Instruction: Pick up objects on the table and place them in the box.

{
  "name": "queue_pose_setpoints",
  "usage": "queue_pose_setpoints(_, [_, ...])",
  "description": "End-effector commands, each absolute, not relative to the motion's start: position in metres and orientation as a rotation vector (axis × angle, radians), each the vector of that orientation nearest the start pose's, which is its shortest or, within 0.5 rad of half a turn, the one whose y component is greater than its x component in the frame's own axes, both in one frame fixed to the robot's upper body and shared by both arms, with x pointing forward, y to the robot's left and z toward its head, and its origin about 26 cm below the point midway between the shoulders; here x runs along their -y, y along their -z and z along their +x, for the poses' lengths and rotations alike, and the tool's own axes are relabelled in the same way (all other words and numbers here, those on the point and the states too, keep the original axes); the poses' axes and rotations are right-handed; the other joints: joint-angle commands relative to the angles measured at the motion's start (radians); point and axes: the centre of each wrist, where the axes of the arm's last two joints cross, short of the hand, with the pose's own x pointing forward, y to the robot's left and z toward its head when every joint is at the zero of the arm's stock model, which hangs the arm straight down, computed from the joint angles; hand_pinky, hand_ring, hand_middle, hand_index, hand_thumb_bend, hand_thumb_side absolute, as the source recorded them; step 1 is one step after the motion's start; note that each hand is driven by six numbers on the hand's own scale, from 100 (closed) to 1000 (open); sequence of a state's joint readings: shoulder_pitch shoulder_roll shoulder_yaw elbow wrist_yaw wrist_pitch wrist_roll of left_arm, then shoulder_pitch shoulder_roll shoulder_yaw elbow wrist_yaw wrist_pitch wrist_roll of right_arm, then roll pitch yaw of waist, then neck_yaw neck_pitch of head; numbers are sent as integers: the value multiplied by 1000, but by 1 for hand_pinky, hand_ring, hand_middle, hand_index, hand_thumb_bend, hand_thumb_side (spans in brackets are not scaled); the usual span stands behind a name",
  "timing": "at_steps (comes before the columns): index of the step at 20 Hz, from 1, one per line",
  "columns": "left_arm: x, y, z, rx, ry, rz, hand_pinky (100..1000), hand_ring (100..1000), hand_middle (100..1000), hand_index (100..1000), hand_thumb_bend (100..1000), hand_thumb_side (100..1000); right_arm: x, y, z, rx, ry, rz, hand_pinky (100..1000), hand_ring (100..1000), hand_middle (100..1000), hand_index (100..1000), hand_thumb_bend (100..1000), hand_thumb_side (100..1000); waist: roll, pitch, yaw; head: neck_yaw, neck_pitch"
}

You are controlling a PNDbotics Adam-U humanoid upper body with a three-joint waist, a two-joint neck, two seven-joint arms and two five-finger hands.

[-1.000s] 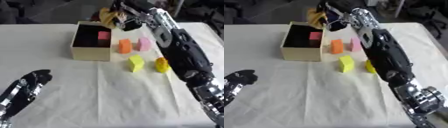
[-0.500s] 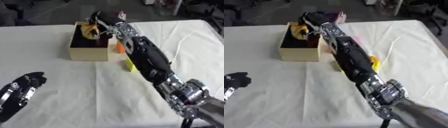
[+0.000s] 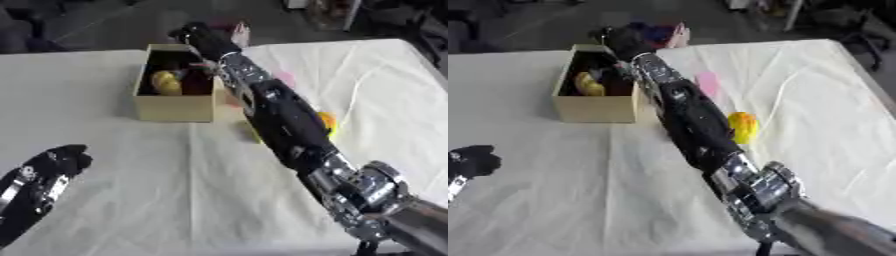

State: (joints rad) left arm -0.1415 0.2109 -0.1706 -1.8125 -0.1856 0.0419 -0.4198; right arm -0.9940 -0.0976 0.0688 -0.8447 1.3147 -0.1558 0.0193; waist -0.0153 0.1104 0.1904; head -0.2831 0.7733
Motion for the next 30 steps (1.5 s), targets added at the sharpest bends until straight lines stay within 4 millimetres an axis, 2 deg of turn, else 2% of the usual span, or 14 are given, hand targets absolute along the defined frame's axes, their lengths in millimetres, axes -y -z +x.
queue_pose_setpoints(1, [-223, -99, 297, 1766, 863, -104, 820, 770, 686, 849, 100, 752, 156, -193, 484, 1764, -1438, -1130, 832, 730, 722, 944, 122, 497, 3, -3, -5, 5, -3])
queue_pose_setpoints(6, [-227, -97, 296, 1758, 859, -84, 820, 770, 686, 849, 100, 750, 194, -219, 475, 1767, -1479, -1088, 859, 791, 792, 965, 134, 361, -3, -8, -22, 24, -3])
queue_pose_setpoints(9, [-226, -97, 297, 1760, 861, -84, 820, 770, 687, 849, 100, 750, 218, -227, 473, 1657, -1563, -1051, 878, 836, 847, 983, 158, 301, -6, -10, -30, 34, -3])
queue_pose_setpoints(11, [-227, -97, 297, 1758, 862, -81, 820, 770, 687, 849, 100, 749, 233, -229, 473, 1555, -1616, -1021, 892, 871, 886, 995, 171, 224, -6, -11, -34, 38, -3])
queue_pose_setpoints(13, [-228, -97, 297, 1756, 861, -76, 820, 770, 687, 849, 100, 748, 246, -229, 475, 1450, -1653, -983, 912, 910, 923, 1000, 180, 197, -5, -11, -37, 41, -3])
queue_pose_setpoints(15, [-228, -97, 297, 1757, 860, -75, 820, 770, 687, 849, 100, 749, 255, -225, 478, 1346, -1678, -937, 951, 965, 955, 1000, 195, 202, -5, -12, -38, 43, -3])
queue_pose_setpoints(17, [-228, -97, 297, 1757, 860, -77, 820, 770, 687, 849, 100, 749, 262, -218, 481, 1254, -1694, -900, 984, 1000, 982, 1000, 209, 244, -4, -11, -38, 45, -3])
queue_pose_setpoints(23, [-228, -97, 297, 1758, 860, -74, 820, 769, 687, 849, 100, 747, 270, -182, 489, 1071, -1668, -808, 1000, 1000, 1000, 1000, 213, 382, 1, -10, -32, 42, -3])
queue_pose_setpoints(26, [-228, -97, 297, 1758, 860, -76, 820, 769, 687, 849, 100, 747, 269, -168, 491, 1033, -1655, -781, 1000, 1000, 1000, 1000, 205, 418, 3, -8, -30, 41, -3])
queue_pose_setpoints(30, [-228, -97, 297, 1757, 862, -79, 820, 769, 687, 849, 100, 749, 266, -160, 492, 1020, -1657, -771, 1000, 1000, 1000, 1000, 203, 435, 4, -7, -29, 41, -3])
